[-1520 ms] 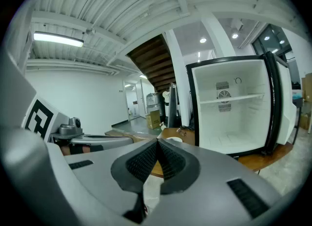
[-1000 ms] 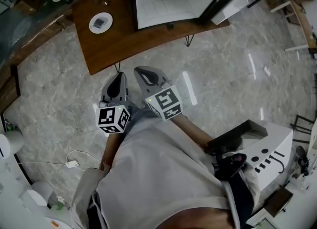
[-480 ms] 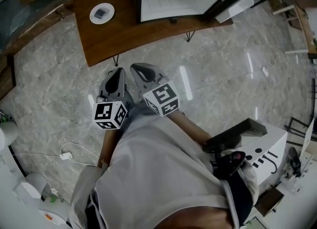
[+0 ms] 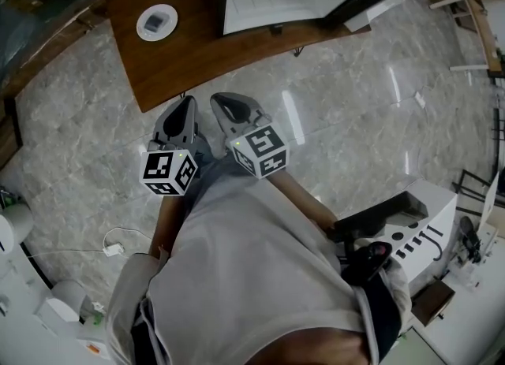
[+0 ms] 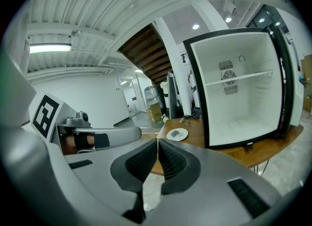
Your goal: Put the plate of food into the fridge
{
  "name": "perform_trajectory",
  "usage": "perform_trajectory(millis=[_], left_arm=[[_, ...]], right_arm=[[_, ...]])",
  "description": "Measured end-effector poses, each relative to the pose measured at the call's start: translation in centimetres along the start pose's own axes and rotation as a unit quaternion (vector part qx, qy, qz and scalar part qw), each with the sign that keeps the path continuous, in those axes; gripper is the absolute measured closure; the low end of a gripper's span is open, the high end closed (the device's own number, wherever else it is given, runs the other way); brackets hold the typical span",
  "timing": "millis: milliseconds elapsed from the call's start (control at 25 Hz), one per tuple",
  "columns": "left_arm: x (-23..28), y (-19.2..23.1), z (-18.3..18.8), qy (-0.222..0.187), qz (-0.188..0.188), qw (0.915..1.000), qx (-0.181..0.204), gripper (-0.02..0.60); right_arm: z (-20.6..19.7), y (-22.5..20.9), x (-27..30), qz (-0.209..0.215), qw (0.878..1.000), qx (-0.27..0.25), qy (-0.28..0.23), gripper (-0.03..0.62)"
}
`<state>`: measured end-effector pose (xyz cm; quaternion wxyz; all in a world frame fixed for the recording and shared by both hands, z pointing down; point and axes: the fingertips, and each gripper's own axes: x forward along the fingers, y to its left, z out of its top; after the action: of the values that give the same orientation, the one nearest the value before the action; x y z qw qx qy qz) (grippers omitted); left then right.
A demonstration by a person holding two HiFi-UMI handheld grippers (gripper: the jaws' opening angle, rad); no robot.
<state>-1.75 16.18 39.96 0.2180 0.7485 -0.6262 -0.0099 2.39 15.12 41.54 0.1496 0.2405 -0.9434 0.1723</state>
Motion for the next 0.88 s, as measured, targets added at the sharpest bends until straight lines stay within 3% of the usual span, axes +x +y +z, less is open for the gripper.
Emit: perform_trajectory(millis=[360, 880], left_arm=[[4.6, 5.4, 4.2, 0.013, -0.016, 0.9997, 0.01, 0.563], [6.8, 17.1, 9.7, 0.024, -0.024, 0.9994, 0.01, 0.563]], right_arm=[[3.7, -2.5, 7.1, -0.004, 1.0, 0.024, -0.004, 0.574], [8.3, -1.1, 19.5, -0.01, 0.999, 0.032, 0.002, 0.574]])
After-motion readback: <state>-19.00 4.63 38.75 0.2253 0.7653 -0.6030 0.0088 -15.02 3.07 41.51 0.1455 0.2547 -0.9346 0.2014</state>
